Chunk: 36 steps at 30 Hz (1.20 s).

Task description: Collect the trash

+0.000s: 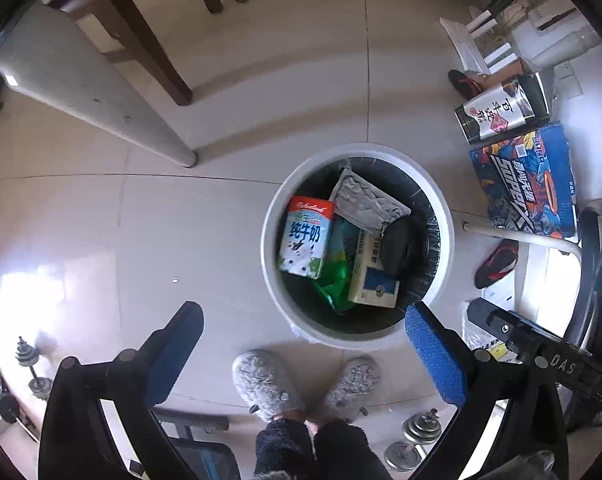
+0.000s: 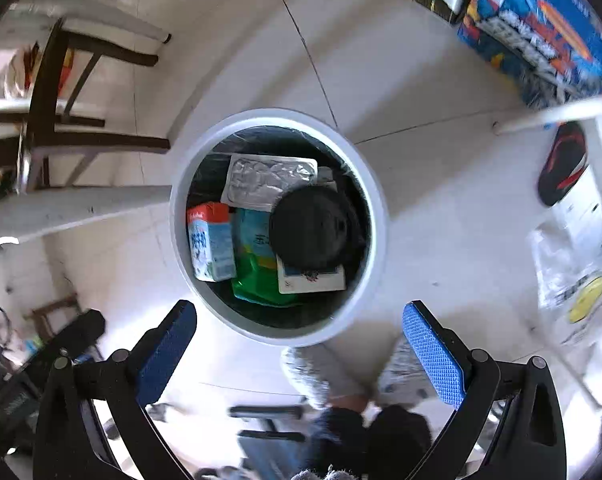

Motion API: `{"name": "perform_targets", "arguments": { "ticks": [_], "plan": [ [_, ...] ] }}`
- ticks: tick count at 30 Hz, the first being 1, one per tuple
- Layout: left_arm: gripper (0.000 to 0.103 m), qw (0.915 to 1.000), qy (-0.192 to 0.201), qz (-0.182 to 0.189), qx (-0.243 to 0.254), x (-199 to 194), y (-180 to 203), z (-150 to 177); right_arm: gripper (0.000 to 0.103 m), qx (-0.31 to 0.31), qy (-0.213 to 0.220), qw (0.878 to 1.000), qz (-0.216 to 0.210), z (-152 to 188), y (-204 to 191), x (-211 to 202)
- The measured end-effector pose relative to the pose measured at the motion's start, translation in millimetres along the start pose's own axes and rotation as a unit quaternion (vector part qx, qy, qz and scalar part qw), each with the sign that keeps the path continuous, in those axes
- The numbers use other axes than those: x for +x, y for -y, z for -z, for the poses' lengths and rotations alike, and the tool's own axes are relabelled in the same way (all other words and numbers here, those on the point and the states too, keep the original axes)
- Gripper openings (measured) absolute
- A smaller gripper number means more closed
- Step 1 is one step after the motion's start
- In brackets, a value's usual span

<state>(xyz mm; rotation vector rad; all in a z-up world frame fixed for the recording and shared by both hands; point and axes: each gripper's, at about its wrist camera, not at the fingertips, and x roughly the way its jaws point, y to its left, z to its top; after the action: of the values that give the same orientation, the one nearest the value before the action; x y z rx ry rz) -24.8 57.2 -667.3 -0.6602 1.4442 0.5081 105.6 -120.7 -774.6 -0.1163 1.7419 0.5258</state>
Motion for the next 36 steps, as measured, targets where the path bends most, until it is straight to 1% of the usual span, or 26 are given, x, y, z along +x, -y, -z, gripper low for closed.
{"name": "perform_targets", "arguments": {
  "ticks": [2,5,6,8,10,13,15,18,19,21,23,25,28,30,32,34,36],
  "plan": [
    [0.103,0.9999,0.008,-0.010,0.002,-15,0,7,0.103,-0.023,0.012,0.999,0.036,7,-7,-14],
    [0.103,0.9996,0.020,-0.022,0.002,-43,5,19,0.103,-0.051,0.033,0.994,0.089,20,-17,-42],
    [0.103,0.9994,0.022,-0.027,-0.001,-55,7,23,0.103,-0.056,0.039,0.993,0.100,25,-21,-54],
    [0.103,0.9994,0.025,-0.025,-0.005,-76,9,31,0.103,-0.062,0.043,0.991,0.112,35,-23,-76],
    [0.103,0.9991,0.030,-0.030,-0.003,-101,12,38,0.103,-0.070,0.054,0.989,0.118,48,-29,-107],
    [0.103,0.9988,0.037,-0.033,-0.001,-152,16,54,0.103,-0.078,0.061,0.988,0.117,65,-35,-149],
    [0.103,0.9988,0.039,-0.029,0.002,-179,21,63,0.103,-0.084,0.067,0.988,0.115,80,-43,-189],
    [0.103,0.9989,0.041,-0.020,0.011,-233,29,83,0.103,-0.090,0.078,0.987,0.109,104,-54,-249],
    [0.103,0.9989,0.041,-0.017,0.014,-251,32,90,0.103,-0.092,0.081,0.987,0.107,112,-57,-263],
    [0.103,0.9989,0.042,-0.008,0.020,-281,39,101,0.103,-0.096,0.088,0.987,0.099,131,-67,-312],
    [0.103,0.9985,0.046,0.010,0.026,-320,45,115,0.103,-0.097,0.094,0.987,0.088,150,-75,-354],
    [0.103,0.9979,0.050,0.024,0.033,-347,52,124,0.103,-0.097,0.100,0.987,0.074,169,-82,-396],
    [0.103,0.9949,0.071,0.050,0.051,-400,63,137,0.103,-0.103,0.114,0.987,0.054,195,-91,-456],
    [0.103,0.9925,0.086,0.069,0.052,-430,66,143,0.103,-0.108,0.126,0.985,0.044,209,-96,-489],
    [0.103,0.9898,0.098,0.090,0.052,-454,68,148,0.103,-0.114,0.146,0.982,0.031,226,-101,-530],
    [0.103,0.9860,0.106,0.119,0.050,-479,68,154,0.103,-0.119,0.161,0.979,0.021,239,-105,-560],
    [0.103,0.9828,0.113,0.136,0.053,-498,68,160,0.103,-0.123,0.168,0.978,0.005,250,-109,-585]
  ]
}}
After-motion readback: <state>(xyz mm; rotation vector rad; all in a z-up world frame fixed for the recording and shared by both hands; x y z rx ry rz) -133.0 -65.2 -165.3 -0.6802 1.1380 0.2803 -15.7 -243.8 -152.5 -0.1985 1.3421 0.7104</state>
